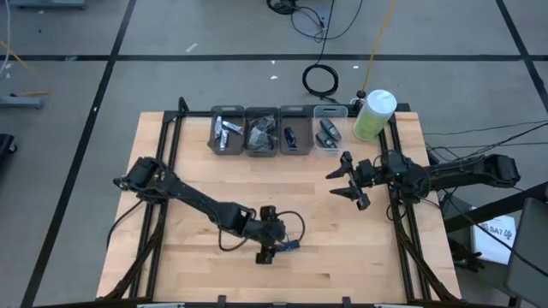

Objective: Pick & Place Travel size toiletries
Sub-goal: Put the shave cream into the right black bin

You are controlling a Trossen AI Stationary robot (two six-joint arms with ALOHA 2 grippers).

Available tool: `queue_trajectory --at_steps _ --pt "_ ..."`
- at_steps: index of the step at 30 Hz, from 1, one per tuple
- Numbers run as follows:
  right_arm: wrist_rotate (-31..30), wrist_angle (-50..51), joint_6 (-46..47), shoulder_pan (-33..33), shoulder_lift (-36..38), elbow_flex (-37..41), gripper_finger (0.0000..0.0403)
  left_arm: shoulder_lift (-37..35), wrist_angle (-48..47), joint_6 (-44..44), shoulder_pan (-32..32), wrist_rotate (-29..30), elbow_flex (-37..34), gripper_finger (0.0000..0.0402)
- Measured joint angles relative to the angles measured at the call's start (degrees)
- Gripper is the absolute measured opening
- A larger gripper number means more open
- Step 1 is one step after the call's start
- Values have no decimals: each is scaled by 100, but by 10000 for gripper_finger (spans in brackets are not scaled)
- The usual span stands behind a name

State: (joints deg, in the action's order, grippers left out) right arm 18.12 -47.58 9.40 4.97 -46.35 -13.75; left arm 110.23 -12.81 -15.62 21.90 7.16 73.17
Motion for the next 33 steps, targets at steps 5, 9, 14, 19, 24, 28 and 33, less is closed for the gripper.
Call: queue_trajectory --at_steps 5,9,14,19,24,28,33 --pt "10 -158 25 -72 129 50 212 322 -30 -292 32 -122 165 351" --pt "11 -154 35 -192 223 46 212 564 -67 -562 32 -166 176 351" --pt "10 -170 23 -309 264 40 212 790 -218 -960 25 -117 175 351" --pt "3 -145 22 -321 286 40 212 833 -564 -1131 22 235 188 351" --pt "1 -122 21 -321 285 40 212 831 -936 -1116 -57 635 190 351" --pt "1 -69 18 -321 285 40 212 831 -829 -719 -104 655 187 351" --pt "1 -7 -3 -321 282 40 212 840 -340 -29 -102 711 174 351"
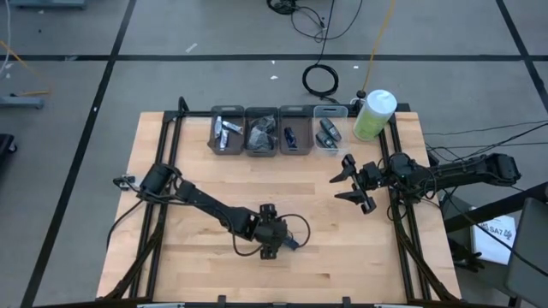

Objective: Pick & Place Travel size toiletries
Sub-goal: Put the shave cream into the right black bin

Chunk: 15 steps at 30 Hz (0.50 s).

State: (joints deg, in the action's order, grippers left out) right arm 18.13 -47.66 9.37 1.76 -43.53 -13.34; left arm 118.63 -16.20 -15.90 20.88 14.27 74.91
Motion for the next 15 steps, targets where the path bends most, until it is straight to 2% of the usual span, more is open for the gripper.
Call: queue_trajectory --at_steps 6,9,15 --pt "0 36 1 0 0 0 212 13 246 992 10 294 -4 351" --pt "0 35 0 0 0 0 212 23 506 1174 -44 -172 -12 351" --pt "-2 37 0 0 0 0 212 31 738 980 -173 -1254 -12 351"
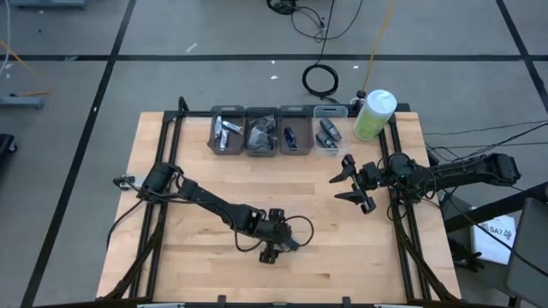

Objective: Pick & Place Travel size toiletries
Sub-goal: Put the shave cream into the right black bin

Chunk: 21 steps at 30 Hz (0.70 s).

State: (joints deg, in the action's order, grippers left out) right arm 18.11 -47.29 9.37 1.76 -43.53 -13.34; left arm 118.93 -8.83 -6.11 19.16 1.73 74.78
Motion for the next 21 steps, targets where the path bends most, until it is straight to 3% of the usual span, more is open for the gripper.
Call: queue_trajectory --at_steps 9,21 --pt "0 0 0 0 0 0 212 -4 3 -5 -242 -338 0 336" --pt "0 3 0 0 0 -2 212 -11 12 -587 -377 -563 0 181"
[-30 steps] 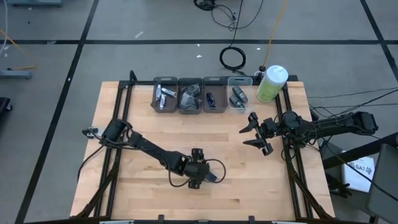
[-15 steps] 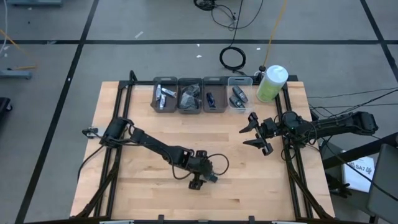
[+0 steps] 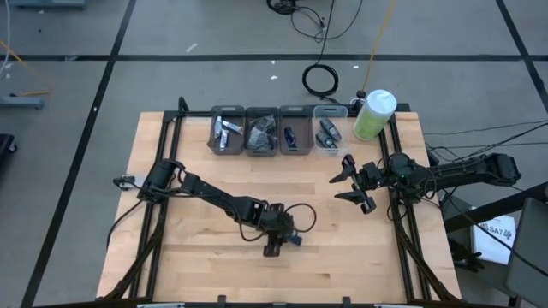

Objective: Pick & Place Travel size toiletries
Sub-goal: Put the shave cream into the right black bin

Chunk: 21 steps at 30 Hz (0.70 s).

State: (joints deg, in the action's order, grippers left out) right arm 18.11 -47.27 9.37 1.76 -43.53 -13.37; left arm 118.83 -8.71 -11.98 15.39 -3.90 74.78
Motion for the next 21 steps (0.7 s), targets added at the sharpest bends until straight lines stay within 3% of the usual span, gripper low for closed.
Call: queue_trajectory --at_steps 4,13,21 --pt "0 1 0 0 0 0 212 -4 28 -23 -38 -429 0 133" --pt "0 44 1 0 0 -2 212 -7 402 217 -38 -298 2 61" --pt "0 79 0 1 0 -2 212 -64 438 496 -42 737 7 52"
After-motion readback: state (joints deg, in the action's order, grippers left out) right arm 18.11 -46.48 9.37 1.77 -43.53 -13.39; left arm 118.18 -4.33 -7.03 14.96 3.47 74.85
